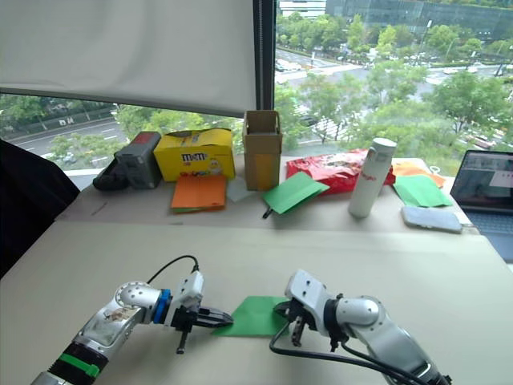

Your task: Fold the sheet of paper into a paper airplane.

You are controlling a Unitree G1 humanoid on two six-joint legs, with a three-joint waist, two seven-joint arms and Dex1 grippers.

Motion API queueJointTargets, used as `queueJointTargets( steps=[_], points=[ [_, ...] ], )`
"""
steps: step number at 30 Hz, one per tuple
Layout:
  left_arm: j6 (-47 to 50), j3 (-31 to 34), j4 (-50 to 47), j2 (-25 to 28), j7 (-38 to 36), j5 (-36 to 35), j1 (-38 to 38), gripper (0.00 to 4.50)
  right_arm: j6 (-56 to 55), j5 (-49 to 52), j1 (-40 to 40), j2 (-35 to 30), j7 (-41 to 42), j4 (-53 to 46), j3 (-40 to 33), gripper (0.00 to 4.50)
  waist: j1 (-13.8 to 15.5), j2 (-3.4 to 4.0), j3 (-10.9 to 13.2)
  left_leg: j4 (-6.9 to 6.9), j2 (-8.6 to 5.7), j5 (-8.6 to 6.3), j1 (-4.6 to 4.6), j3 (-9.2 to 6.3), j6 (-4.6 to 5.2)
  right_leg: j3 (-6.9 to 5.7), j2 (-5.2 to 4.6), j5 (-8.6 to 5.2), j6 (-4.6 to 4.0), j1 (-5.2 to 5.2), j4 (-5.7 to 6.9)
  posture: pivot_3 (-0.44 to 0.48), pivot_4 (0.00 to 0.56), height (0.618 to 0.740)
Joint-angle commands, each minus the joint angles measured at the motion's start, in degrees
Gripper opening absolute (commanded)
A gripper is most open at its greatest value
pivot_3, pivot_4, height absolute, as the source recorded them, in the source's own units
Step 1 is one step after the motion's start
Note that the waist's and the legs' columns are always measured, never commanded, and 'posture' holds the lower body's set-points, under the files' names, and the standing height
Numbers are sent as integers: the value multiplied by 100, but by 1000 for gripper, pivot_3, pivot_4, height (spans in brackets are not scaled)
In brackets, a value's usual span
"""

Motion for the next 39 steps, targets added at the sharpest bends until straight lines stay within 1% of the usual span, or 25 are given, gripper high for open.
queueJointTargets(
  steps=[1,5,7,10,13,17,19,21,23,25,27,28,33,34,39],
  points=[
    [238,161,-386,13,19,-254,6,43,82,178,8,36,25,-286,-100,0,-2,-1,2,0,0,0,0,0,0,0,0,0,0,0,0,0,150,740],
    [488,244,-889,292,16,-375,250,43,121,217,50,13,-36,-352,-148,0,-27,0,4,0,2,0,-2,0,0,2,1,0,0,0,1,0,150,740],
    [381,207,-974,381,81,-242,409,43,141,231,61,7,-64,-365,-158,0,-23,2,5,-3,3,0,-1,0,0,4,0,0,0,2,1,0,150,740],
    [242,172,-899,401,233,-49,495,43,138,235,78,11,-85,-357,-133,0,-5,2,7,-4,2,0,3,-1,0,3,-5,0,1,1,1,0,150,740],
    [143,204,-686,305,465,81,461,43,149,245,72,7,-85,-364,-106,0,9,2,7,-3,0,0,4,-1,0,1,-8,0,0,-3,-2,0,150,740],
    [78,148,-527,304,510,138,545,43,183,286,19,-7,-69,-395,-160,0,6,2,7,-3,0,0,2,-1,0,1,-9,0,0,-3,-6,0,150,740],
    [53,101,-546,307,515,140,632,43,219,479,27,37,-48,-428,-355,0,5,3,7,-3,1,0,2,-2,0,1,-11,0,0,0,-5,0,150,740],
    [28,65,-560,308,531,161,688,43,357,892,70,131,42,-509,-614,0,4,4,6,-4,2,0,1,-2,0,2,-13,0,0,4,-5,0,150,740],
    [47,45,-589,287,564,150,739,43,734,1489,83,277,66,-506,-1048,0,4,4,6,-4,2,0,1,-3,0,2,-14,0,0,7,-5,0,150,740],
    [44,24,-606,270,596,150,775,43,937,1812,105,315,63,-441,-1360,0,4,6,5,-6,3,0,0,-5,0,2,-21,0,0,11,-5,0,150,740],
    [27,8,-607,256,617,150,801,0,1046,1982,100,333,-15,-310,-1608,578,5,6,5,-6,2,0,0,-5,0,-1,-48,0,0,11,-6,0,150,740],
    [23,-2,-609,248,627,152,807,0,1092,2039,97,309,-19,-256,-1680,778,5,7,5,-7,1,0,1,-5,0,-5,-56,0,0,11,-6,0,150,740],
    [-132,-103,-512,277,621,267,830,0,1352,2011,-2,193,-198,379,-1879,2542,4,11,2,-8,-7,0,0,-5,0,-8,-67,0,0,12,-9,0,150,740],
    [-144,-108,-495,278,622,267,830,0,1435,2087,-21,200,-177,475,-1888,2813,5,13,1,-8,-8,0,0,-5,0,-8,-69,0,0,12,-9,0,150,740],
    [-270,-140,-373,271,621,300,851,0,1908,2569,-75,337,43,864,-1867,2813,4,17,0,-8,-9,0,-2,-5,0,-7,-69,0,0,14,-9,0,150,740]
  ],
)
